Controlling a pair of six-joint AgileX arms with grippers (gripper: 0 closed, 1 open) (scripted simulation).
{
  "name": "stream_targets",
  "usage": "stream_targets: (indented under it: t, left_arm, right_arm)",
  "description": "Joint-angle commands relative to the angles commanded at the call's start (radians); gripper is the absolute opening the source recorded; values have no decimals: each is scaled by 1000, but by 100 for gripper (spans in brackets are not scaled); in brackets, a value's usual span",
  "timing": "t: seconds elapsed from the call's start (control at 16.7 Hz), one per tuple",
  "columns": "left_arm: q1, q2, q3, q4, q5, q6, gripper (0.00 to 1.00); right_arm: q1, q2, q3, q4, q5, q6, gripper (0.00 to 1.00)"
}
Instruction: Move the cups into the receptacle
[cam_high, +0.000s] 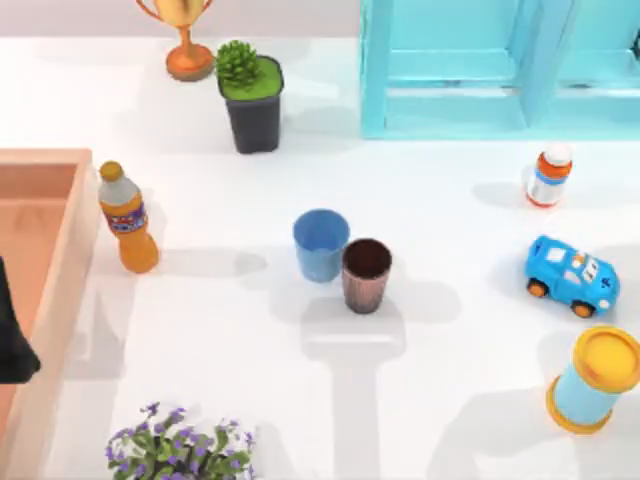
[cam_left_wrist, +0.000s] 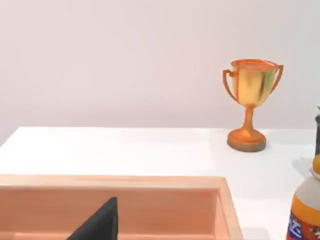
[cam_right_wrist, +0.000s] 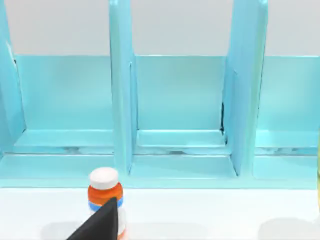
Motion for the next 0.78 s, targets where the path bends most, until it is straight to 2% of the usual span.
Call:
stream_targets:
  t: [0.18,0.36,0.54,0.78]
  left_arm:
    - [-2,8,8,-5,0,-2,100]
    - [-20,83,91,-58,-1,-22,100]
    - [-56,234,255,-161,-2,-61,100]
    - [-128,528,575,-362,-3,-136,100]
  right_arm:
    - [0,0,0,0,0,0,100]
    - [0,0,0,0,0,0,100]
    - [0,0,0,0,0,0,100]
    - [0,0,0,0,0,0,100]
